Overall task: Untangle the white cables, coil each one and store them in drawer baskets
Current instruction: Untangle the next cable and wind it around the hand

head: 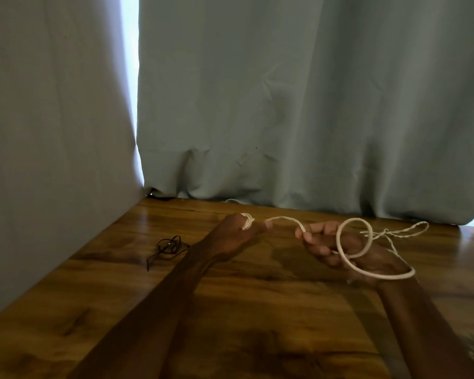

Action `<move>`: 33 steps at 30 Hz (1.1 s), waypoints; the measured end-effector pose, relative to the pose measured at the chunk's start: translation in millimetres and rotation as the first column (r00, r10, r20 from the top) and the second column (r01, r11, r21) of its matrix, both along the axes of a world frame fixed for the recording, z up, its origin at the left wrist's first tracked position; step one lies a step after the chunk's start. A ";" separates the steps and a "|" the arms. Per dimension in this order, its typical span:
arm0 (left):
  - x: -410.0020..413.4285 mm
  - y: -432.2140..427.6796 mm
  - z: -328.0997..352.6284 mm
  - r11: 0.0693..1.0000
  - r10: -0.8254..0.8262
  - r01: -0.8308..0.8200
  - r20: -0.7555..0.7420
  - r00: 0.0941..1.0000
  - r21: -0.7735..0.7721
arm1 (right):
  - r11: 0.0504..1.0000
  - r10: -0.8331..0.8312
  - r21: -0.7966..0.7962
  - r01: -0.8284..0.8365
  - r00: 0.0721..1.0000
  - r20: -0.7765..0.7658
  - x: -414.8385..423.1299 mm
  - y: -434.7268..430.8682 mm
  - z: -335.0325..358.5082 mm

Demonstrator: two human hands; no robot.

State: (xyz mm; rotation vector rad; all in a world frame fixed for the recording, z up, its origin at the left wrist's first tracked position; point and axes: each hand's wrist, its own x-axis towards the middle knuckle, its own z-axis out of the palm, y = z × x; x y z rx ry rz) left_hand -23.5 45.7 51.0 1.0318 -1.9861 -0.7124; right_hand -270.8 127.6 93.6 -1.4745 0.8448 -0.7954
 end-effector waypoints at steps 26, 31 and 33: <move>-3.7 -3.1 45.0 0.445 -0.228 0.887 -0.943 0.244 0.122 | 0.812 -0.337 -0.584 0.023 0.834 -0.436 40.0 -28.5 -62.4; 22.4 -33.3 28.2 0.786 0.059 0.555 -0.925 0.375 0.274 | 0.869 -0.146 -0.490 -0.065 0.914 -0.379 72.5 -19.1 -62.3; 23.1 -35.3 22.9 0.843 0.107 0.432 -0.888 0.447 0.319 | 0.911 -0.116 -0.411 -0.036 0.933 -0.340 79.6 -20.3 -61.8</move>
